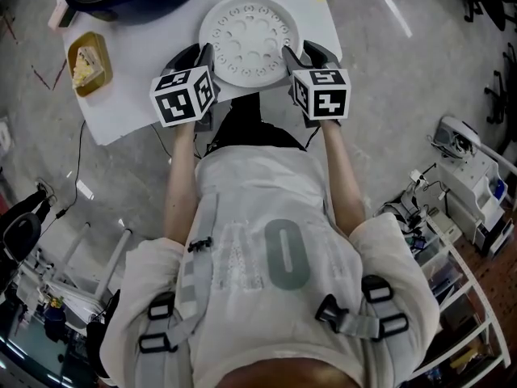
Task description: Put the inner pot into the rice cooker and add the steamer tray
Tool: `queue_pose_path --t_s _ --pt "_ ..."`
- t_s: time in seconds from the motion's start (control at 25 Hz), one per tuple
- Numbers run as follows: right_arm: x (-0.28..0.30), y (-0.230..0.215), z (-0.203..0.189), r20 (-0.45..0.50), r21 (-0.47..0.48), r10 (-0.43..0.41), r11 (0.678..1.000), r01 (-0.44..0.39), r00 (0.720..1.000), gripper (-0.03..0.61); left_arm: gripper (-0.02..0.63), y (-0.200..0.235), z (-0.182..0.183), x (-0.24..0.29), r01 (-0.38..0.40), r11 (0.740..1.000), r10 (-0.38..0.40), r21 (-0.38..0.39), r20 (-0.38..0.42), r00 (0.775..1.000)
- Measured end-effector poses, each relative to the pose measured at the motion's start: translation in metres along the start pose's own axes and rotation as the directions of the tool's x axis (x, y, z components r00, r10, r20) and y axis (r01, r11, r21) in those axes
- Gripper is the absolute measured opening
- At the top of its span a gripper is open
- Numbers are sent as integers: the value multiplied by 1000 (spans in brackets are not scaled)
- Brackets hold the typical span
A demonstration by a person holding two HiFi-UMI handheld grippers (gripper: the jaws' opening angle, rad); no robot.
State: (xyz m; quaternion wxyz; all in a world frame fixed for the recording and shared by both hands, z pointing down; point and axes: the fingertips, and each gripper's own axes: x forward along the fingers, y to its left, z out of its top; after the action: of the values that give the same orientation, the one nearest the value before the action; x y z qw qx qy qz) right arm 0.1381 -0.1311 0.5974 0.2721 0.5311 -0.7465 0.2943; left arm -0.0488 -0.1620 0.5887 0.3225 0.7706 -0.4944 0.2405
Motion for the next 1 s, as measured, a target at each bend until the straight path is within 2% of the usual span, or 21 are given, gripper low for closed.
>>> queue_pose_path --t_s 0.28,0.52,0.8,1.0 --pt "-3 0 0 -10 -31 -5 1000 5 1000 178 87 -3 1 -3 -3 1000 3 1 -3 1000" --pt "-12 -3 13 24 -45 -18 999 19 1000 178 83 -10 19 -9 1 1000 -2 31 32 999" --pt "-36 -12 60 128 -63 -35 997 43 991 178 83 -26 72 -22 11 995 -23 95 126 992" --pt "-56 -21 112 230 -95 -51 993 75 972 178 83 -40 126 -37 11 990 -43 138 232 972"
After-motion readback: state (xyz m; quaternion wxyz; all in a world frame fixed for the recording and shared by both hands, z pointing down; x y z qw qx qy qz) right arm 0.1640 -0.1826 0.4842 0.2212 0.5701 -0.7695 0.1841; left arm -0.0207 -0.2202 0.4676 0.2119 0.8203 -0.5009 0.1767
